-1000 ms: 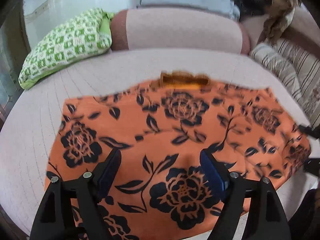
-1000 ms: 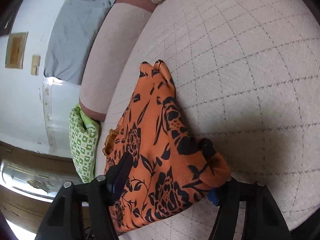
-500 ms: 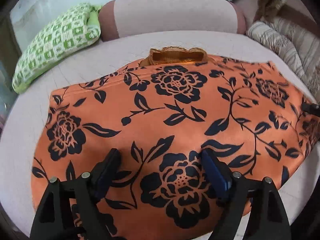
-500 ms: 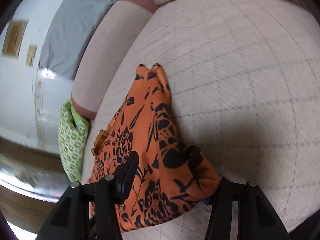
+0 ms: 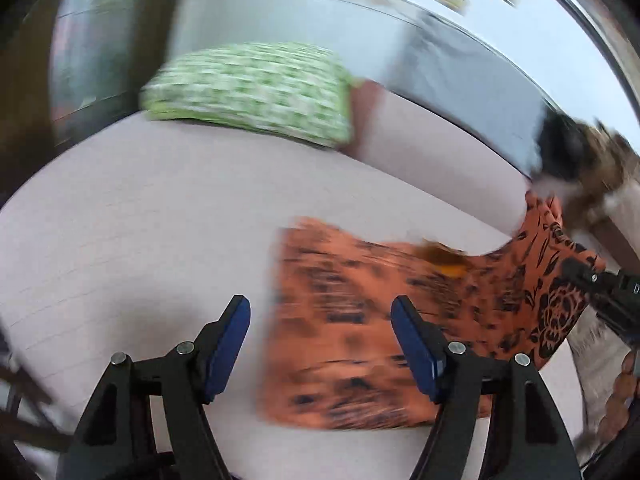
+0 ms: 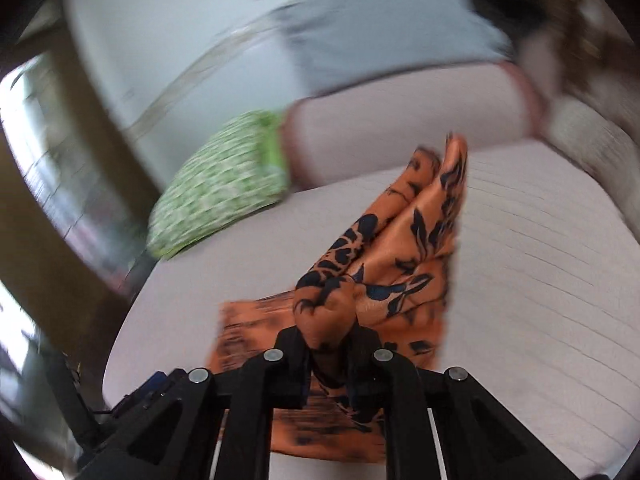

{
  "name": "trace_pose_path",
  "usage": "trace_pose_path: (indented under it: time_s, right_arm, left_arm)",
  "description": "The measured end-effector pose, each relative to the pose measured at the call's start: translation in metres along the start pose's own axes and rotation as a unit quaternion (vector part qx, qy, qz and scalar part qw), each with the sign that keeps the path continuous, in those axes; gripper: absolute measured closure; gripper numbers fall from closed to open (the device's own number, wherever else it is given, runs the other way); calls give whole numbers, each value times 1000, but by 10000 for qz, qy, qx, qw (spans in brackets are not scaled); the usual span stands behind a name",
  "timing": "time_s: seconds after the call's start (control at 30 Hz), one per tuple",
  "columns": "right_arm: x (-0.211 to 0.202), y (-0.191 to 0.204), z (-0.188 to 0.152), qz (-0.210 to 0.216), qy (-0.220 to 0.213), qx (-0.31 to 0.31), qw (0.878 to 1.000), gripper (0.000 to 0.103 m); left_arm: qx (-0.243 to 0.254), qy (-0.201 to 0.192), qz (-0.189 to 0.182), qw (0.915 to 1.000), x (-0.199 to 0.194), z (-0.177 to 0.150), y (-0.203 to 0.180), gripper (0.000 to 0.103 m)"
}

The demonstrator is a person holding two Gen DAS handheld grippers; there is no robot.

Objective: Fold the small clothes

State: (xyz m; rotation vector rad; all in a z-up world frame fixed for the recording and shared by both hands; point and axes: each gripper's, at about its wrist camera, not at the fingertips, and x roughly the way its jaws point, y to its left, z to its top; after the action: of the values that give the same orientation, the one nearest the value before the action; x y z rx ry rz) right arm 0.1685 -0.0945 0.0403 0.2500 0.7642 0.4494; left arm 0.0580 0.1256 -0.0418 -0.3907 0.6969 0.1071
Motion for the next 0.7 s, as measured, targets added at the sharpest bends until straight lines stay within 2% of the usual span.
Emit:
trace_pose_path:
  time_s: [0.1, 0.17, 0.2, 0.23, 0.27, 0.4, 0.5, 0.6, 0.63, 0.7]
  right_arm:
    - [49, 52, -29, 353, 511, -301, 9976, 90]
    - [91, 76, -57, 374, 994, -622, 9924, 90]
    - [109, 79, -70, 358, 1224, -683, 9895, 90]
    - [135, 79, -90, 303, 1643, -653, 9838, 90]
    - [148, 76, -103, 250, 1831, -595, 9810, 91]
    - [135, 78, -97, 250, 1592, -655, 9847, 91]
    - [126, 89, -91, 72, 1550, -1031, 9825, 88]
    - [132, 105, -102, -340, 1599, -1861, 9688, 81]
    - [136, 112, -110, -563, 1601, -2174, 9612, 81]
    - [141, 120, -116, -765, 1555, -2430, 9544, 81]
  left_arm:
    - [-461, -2, 317, 9984, -14, -12, 55, 30]
    - [-639, 124, 492, 9967, -13, -23, 81, 29]
    - [-673, 202, 538, 9961, -15, -31, 87, 30]
    - [-740, 296, 549, 9953, -13, -34, 93, 30]
    - [-819, 354, 496, 9948, -11, -37, 99, 29]
    - [-756, 337, 393, 9958, -11, -42, 100, 29]
    - [-766, 338, 176, 9963, -6, -42, 94, 29]
    - [-652, 351, 87, 9972, -7, -45, 90, 29]
    - [-671, 348, 42, 9971, -7, -47, 92, 29]
    - [-753, 389, -36, 9964, -6, -48, 94, 29]
